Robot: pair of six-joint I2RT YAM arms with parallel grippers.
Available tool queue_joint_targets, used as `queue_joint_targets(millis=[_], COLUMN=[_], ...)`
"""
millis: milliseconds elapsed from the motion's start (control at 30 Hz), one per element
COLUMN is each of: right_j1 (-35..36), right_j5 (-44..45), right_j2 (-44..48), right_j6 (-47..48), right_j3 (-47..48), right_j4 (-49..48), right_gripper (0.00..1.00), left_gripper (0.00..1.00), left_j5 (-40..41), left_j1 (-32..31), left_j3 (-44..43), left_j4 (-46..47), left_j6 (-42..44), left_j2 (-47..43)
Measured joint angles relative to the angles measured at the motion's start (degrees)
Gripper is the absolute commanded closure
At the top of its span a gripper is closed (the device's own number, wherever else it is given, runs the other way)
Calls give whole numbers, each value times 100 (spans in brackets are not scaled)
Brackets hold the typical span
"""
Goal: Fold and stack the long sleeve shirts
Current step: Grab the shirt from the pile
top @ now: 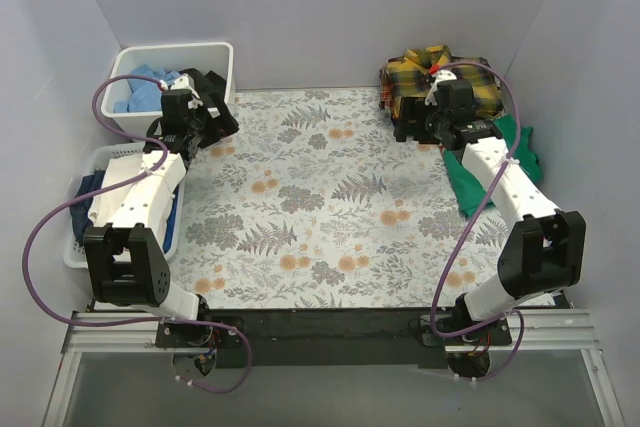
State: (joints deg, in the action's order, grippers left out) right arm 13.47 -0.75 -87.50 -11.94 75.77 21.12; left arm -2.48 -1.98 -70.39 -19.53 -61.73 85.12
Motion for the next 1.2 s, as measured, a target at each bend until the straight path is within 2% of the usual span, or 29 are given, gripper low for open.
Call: queue_joint_targets(millis=[200, 500, 867, 1200], right_j1=[-9, -162, -55, 737], right_j5=[332, 17, -374, -236], right_j2=[-9, -260, -341, -1054], right_j6=[-87, -15, 57, 153], right_j3=[0, 417, 693, 1158], right_j4=[105, 350, 492, 487], right_gripper=[1, 1, 2, 2], left_gripper=[2, 2, 2, 2], left_j5=[-157, -63, 568, 1517], left_j1=[0, 0, 44, 243], left_j3=[0, -238, -2673, -4535], left_j4=[20, -164, -560, -662], left_j6=[20, 39, -7, -273], left_j2=[-2, 24, 1222, 3058])
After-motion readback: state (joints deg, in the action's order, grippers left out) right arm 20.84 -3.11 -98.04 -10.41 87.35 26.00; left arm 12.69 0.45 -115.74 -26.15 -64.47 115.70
